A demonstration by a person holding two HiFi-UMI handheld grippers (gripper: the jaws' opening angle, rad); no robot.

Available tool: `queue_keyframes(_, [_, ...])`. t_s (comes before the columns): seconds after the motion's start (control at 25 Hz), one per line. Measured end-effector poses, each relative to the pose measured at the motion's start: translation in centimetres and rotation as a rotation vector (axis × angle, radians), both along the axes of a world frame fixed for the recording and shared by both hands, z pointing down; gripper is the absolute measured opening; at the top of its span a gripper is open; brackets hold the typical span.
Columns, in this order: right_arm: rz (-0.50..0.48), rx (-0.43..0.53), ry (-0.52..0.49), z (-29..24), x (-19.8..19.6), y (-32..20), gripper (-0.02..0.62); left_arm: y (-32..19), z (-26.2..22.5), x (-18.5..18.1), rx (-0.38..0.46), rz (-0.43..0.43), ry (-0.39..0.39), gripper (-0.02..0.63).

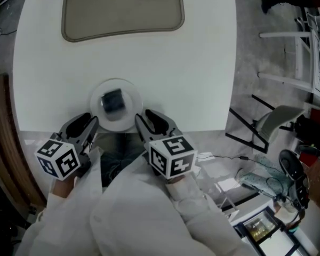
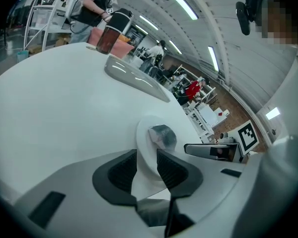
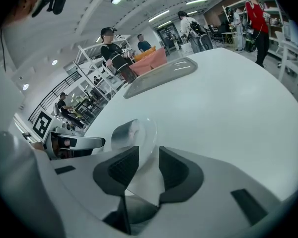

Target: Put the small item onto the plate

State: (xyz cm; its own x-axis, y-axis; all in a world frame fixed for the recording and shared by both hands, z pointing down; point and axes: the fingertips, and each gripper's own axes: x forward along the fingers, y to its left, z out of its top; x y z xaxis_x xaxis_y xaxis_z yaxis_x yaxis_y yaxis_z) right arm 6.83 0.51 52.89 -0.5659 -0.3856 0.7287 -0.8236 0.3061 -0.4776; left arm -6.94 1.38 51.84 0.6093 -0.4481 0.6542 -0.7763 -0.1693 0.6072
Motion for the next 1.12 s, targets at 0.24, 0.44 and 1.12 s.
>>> queue_keyframes(0.24, [-0.012, 0.001, 0.027, -0.1, 0.2, -0.4, 0.114, 0.0, 0.1, 0.5, -0.017, -0.006, 0.020, 0.109])
queue_keyframes(0.44, [-0.007, 0.001, 0.016, 0.0, -0.1, -0.8, 0.114, -0.2, 0.4, 0.1, -0.020, -0.011, 0.016, 0.109])
queue_keyframes(1.12, [-0.014, -0.014, 0.004, 0.4, -1.1, -0.6, 0.114, -0.3, 0.4, 0.0, -0.003, -0.015, 0.003, 0.109])
